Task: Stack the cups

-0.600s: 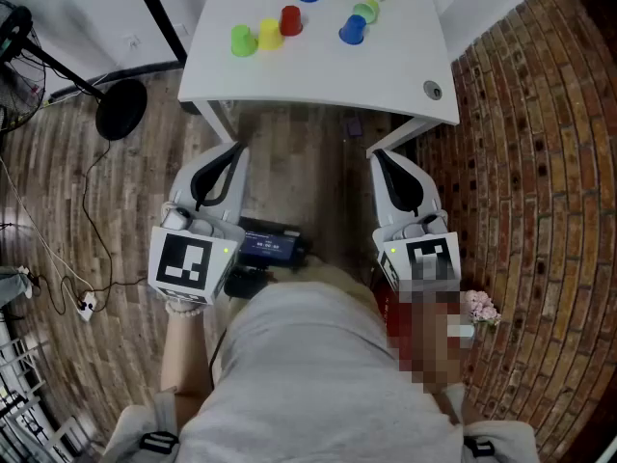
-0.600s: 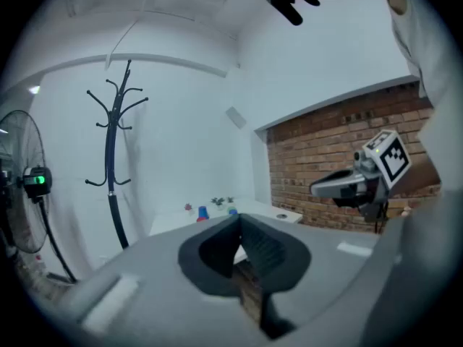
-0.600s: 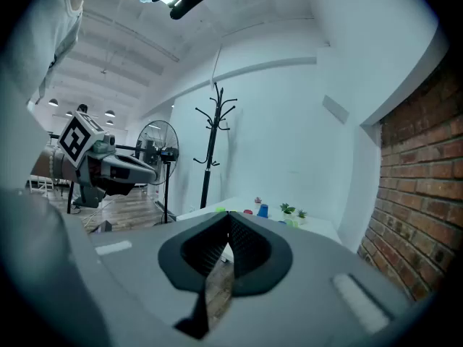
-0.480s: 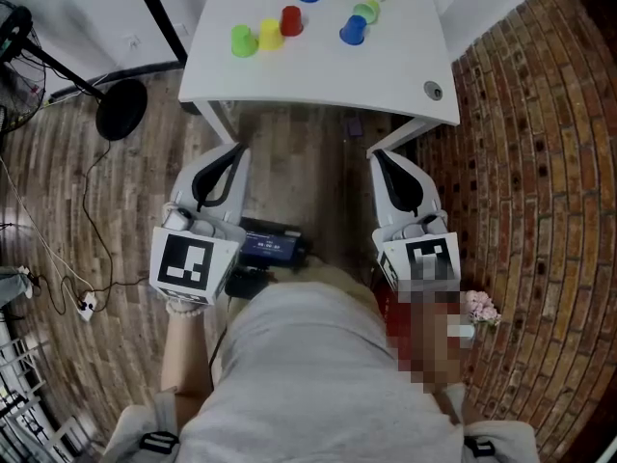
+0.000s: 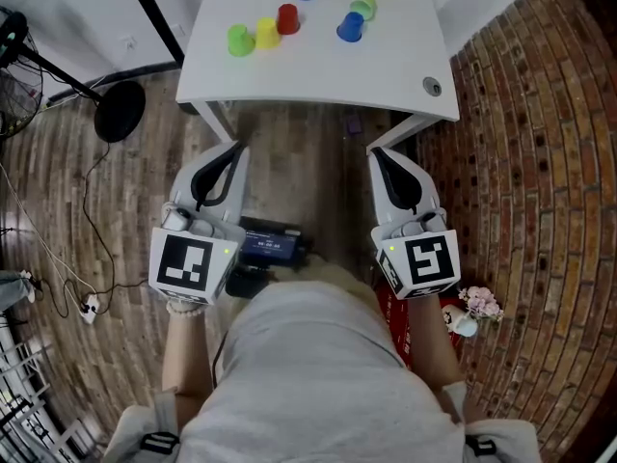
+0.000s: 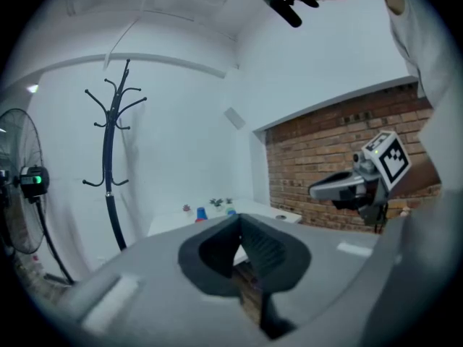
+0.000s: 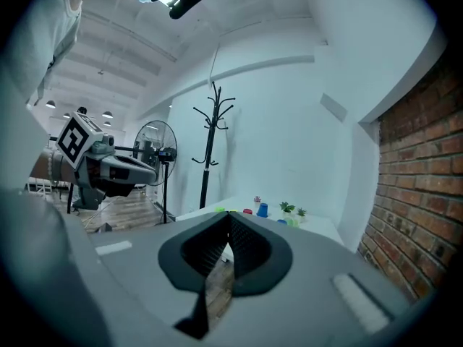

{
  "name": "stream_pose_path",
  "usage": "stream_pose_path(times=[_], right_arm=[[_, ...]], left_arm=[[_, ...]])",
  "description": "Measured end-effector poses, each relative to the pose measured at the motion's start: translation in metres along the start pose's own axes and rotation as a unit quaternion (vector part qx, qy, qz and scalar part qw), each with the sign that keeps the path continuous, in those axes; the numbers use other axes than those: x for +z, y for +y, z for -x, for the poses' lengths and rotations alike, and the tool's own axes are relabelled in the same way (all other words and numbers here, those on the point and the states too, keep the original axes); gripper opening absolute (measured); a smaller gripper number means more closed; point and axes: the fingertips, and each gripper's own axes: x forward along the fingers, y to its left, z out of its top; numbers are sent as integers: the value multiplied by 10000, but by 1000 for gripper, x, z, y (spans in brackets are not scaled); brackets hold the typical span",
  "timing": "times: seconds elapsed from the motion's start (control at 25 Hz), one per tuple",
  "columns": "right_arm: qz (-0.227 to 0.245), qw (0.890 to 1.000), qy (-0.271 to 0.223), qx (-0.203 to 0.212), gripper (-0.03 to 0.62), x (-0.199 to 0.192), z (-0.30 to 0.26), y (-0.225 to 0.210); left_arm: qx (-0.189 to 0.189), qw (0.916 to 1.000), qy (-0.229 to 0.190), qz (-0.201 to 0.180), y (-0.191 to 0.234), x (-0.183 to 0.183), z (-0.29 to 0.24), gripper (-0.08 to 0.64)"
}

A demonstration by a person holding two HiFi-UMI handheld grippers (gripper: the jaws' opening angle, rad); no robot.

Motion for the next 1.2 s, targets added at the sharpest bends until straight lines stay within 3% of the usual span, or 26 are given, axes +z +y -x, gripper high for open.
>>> stream_pose_path(times=[0.2,0.24,0.32,0.4,1.2], right_arm=[[-242,9997,-40,-90,5,0,-1,-2],[-320,9994,-44,-112,8,0,-2,-3],[-488,9987,-40,-114,86,-1,-4,-3],[-532,9985,-29,-81,127,-2,-5,-1],[-790,9956,63,-494,132,-16,-14,1]], left_arm=[[94,9999,-76,25,6,3,0,2],[71,9999,-62,37,5,3,-1,49],[8,10000,-74,24,4,1,-1,111],[5,10000,-86,8,5,0,-1,126],[-118,9998,-137,-24,31,-7,-2,121]])
